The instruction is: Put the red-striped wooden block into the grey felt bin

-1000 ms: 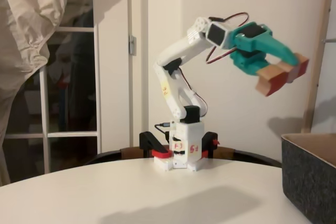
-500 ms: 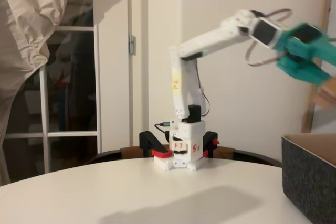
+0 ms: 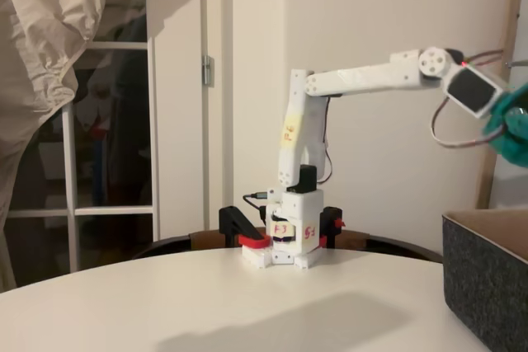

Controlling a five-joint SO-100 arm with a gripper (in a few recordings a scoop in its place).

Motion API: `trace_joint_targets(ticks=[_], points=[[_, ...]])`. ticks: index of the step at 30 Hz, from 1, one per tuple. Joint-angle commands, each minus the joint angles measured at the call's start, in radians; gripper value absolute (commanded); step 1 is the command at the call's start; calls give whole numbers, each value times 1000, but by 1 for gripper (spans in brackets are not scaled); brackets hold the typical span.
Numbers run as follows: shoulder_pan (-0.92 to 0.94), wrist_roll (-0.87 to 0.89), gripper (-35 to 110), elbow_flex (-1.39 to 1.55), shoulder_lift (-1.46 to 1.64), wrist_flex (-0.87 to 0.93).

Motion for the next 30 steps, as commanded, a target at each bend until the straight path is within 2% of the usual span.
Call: trace_joint_targets(ticks=[1, 10, 17, 26, 30], points=[[-8, 8, 12, -32, 8, -11], [11, -2, 29, -26, 2, 25], [32, 15, 29, -28, 23, 95], [86, 63, 29, -12, 172, 301], [117, 83, 28, 75, 282, 310]])
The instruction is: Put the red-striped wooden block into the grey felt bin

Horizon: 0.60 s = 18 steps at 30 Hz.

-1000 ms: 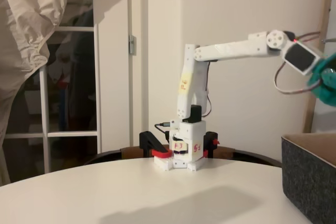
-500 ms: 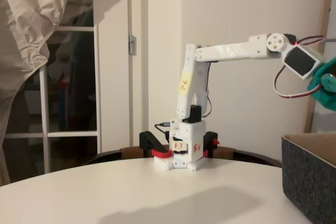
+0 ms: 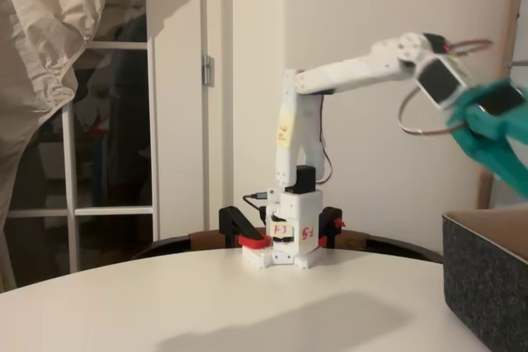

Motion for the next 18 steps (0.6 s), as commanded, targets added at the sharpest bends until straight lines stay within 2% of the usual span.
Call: trace_joint_targets(ticks=[1, 12, 18], points=[[20, 34, 28, 61, 150, 25], [141, 107, 29, 328, 465, 94], [388, 218, 27, 580, 715, 114]])
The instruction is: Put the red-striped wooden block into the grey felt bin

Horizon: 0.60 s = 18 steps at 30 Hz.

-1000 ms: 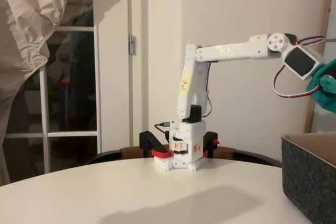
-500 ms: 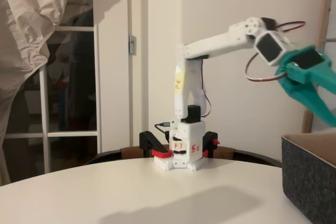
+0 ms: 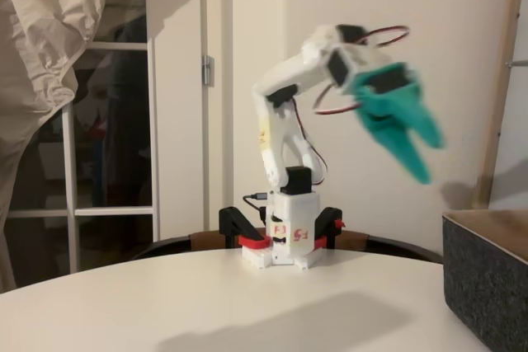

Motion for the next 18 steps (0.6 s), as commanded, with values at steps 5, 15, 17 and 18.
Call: trace_joint_targets(ticks=[5, 15, 17, 18], points=[[449, 202, 22, 230, 250, 15], [954, 339, 26, 393, 273, 15], [1029, 354, 27, 440, 272, 12], [1060, 362, 28, 459, 273, 12]])
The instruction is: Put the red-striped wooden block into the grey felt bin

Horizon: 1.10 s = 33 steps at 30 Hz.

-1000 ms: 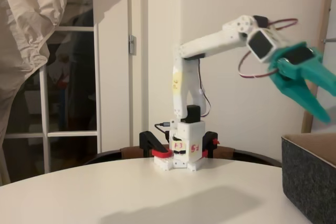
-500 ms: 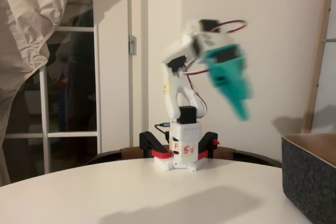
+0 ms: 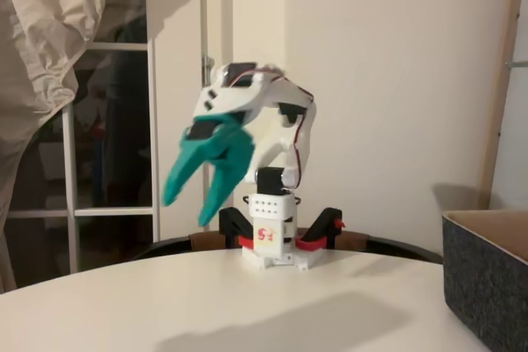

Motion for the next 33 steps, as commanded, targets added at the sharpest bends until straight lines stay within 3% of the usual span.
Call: trace_joint_targets(ticks=[1, 9, 33], points=[[126, 41, 28, 61, 46, 6], [250, 138, 17, 196, 219, -9], [158, 158, 15, 667, 856, -9]])
